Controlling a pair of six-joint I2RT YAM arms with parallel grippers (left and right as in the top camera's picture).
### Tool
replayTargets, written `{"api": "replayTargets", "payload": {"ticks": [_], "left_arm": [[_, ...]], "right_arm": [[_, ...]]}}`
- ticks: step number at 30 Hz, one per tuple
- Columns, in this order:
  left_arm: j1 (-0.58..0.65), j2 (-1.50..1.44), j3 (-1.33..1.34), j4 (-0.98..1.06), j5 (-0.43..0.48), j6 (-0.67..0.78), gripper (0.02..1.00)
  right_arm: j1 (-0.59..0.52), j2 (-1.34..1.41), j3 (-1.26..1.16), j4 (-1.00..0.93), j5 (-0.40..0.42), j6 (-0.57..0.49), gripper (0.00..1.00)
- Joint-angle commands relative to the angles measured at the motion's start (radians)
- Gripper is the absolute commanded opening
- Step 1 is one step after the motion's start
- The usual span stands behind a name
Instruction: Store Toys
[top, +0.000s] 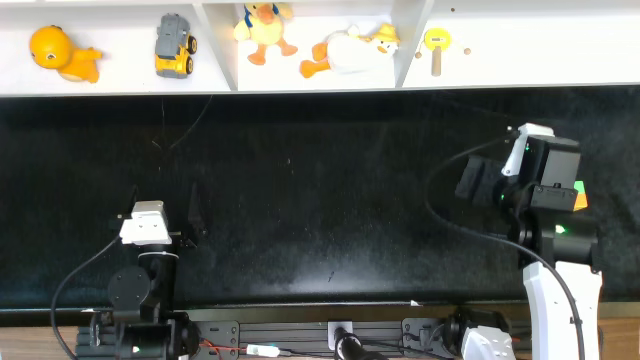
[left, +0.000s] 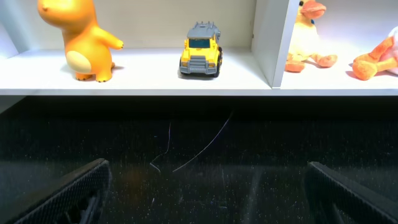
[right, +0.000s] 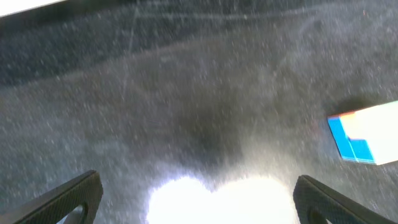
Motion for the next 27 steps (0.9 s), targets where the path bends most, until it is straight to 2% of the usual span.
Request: {"api": "replayTargets", "payload": {"ticks": [1, 7, 10, 13, 20, 24, 27], "left_arm": [[0.005, -0.01, -0.003, -0.002, 0.008, -0.015, 0.998], [0.005, -0.01, -0.003, -0.002, 0.008, -0.015, 0.998], [0.005, -0.01, -0.003, -0.002, 0.008, -0.015, 0.998], [0.005, -0.01, -0.003, -0.002, 0.008, -0.015, 0.998], [0.005, -0.01, -0.003, -0.001, 0.008, -0.015, 0.996], [0.005, -0.01, -0.003, -0.002, 0.008, -0.015, 0.998], [0.005, -0.01, -0.003, -0.002, 0.008, -0.015, 0.998]], "right_arm": [[-0.064, 0.017, -0.007, 0.05, -0.052, -0.058, 0.996], [-0.236, 0.024, -0.007, 0.047, 0.03, -0.262, 0.996], [-0.309, 0.032, -0.007, 0.032, 0.015, -0.475, 0.998], [-0.367, 0.072, -0.007, 0.016, 0.017, -0.637, 0.998], [-0.516, 0.193, -0.007, 0.061, 0.013, -0.66, 1.0], [-0.628, 0.229, -0.007, 0.091, -0.039, -0.848, 0.996], [-0.7, 0.262, -0.007, 0.13, -0.048, -0.853, 0.996]]}}
